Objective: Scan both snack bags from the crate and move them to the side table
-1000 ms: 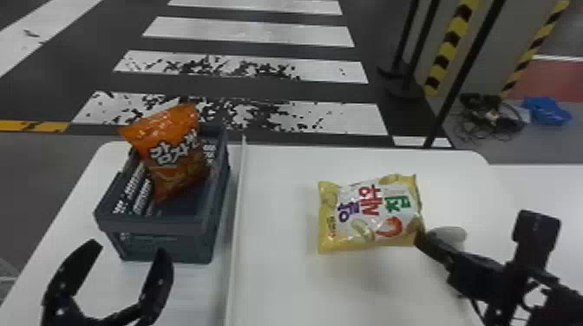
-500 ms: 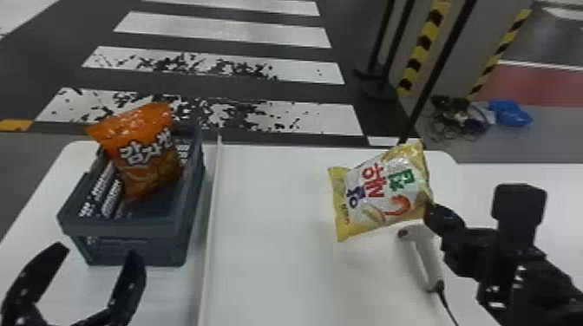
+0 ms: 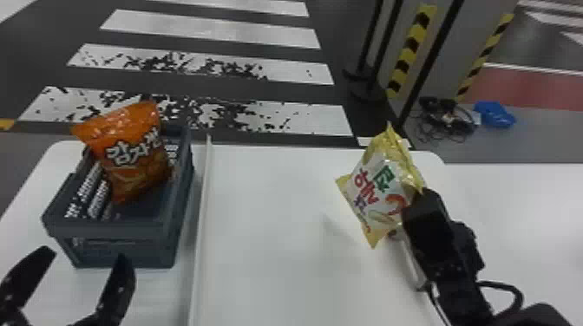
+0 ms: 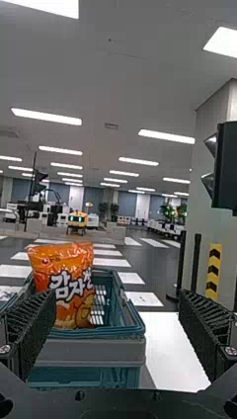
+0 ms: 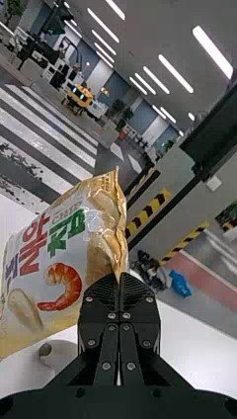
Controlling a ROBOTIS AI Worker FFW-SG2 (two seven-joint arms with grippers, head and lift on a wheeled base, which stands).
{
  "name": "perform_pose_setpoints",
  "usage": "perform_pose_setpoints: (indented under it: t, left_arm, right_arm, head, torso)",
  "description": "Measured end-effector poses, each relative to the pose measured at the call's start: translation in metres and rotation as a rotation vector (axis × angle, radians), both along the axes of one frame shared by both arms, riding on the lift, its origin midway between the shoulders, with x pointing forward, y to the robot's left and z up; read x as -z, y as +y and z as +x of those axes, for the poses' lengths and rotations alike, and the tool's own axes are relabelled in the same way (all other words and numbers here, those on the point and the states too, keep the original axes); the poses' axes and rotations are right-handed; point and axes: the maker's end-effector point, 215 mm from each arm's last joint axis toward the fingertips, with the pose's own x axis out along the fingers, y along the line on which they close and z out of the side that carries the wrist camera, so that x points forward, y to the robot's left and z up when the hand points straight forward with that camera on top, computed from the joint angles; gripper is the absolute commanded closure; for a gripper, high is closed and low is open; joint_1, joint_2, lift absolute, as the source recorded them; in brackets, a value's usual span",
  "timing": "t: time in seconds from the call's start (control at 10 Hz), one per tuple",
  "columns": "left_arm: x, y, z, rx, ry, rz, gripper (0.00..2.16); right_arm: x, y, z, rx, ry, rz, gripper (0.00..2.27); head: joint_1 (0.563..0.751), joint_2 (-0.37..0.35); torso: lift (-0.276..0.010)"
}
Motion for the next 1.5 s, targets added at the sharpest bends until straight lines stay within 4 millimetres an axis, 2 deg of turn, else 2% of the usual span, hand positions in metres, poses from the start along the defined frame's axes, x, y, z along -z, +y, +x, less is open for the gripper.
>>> perform_pose_setpoints:
  t: [0.2, 0.4, 0.6, 0.7, 0.9, 1.1, 1.2, 1.5]
  left_arm:
    - [0.002, 0.000, 0.000, 0.001, 0.003, -0.004, 0.08]
    - [0.003, 0.001, 0.000, 0.000, 0.005, -0.004, 0.08]
    - [0.004, 0.001, 0.000, -0.001, 0.006, -0.004, 0.08]
    - [0.005, 0.002, 0.000, -0.002, 0.007, -0.005, 0.08]
    - [0.007, 0.003, 0.000, -0.004, 0.011, -0.004, 0.08]
    - [0.007, 0.003, 0.001, -0.004, 0.011, -0.005, 0.08]
    - [0.007, 0.003, 0.001, -0.004, 0.011, -0.005, 0.08]
    - [0.010, 0.003, 0.001, 0.000, 0.014, -0.007, 0.08]
  right_arm:
    - [0.000, 0.039, -0.005, -0.086, -0.018, -0.166, 2.26]
    - [0.015, 0.083, -0.011, -0.207, -0.024, -0.252, 2.26]
    - [0.041, 0.122, -0.023, -0.328, -0.013, -0.327, 2.24]
    - [0.054, 0.138, -0.031, -0.387, 0.001, -0.352, 2.07]
    - [0.078, 0.171, -0.056, -0.515, 0.045, -0.346, 1.42]
    - [0.095, 0.190, -0.083, -0.580, 0.103, -0.295, 0.14]
    - [0.096, 0.194, -0.091, -0.591, 0.119, -0.271, 0.03]
    - [0.083, 0.198, -0.103, -0.601, 0.156, -0.187, 0.03]
  head:
    - [0.695, -0.096]
    - [0.695, -0.027]
    - [0.695, 0.042]
    - [0.695, 0.067]
    - [0.695, 0.118]
    - [0.695, 0.152]
    - [0.695, 0.168]
    - [0.695, 0.180]
  torso:
    - [-0.099]
    - [-0.099]
    - [-0.099]
    - [-0.099]
    - [-0.099]
    - [-0.099]
    - [-0.099]
    - [-0.099]
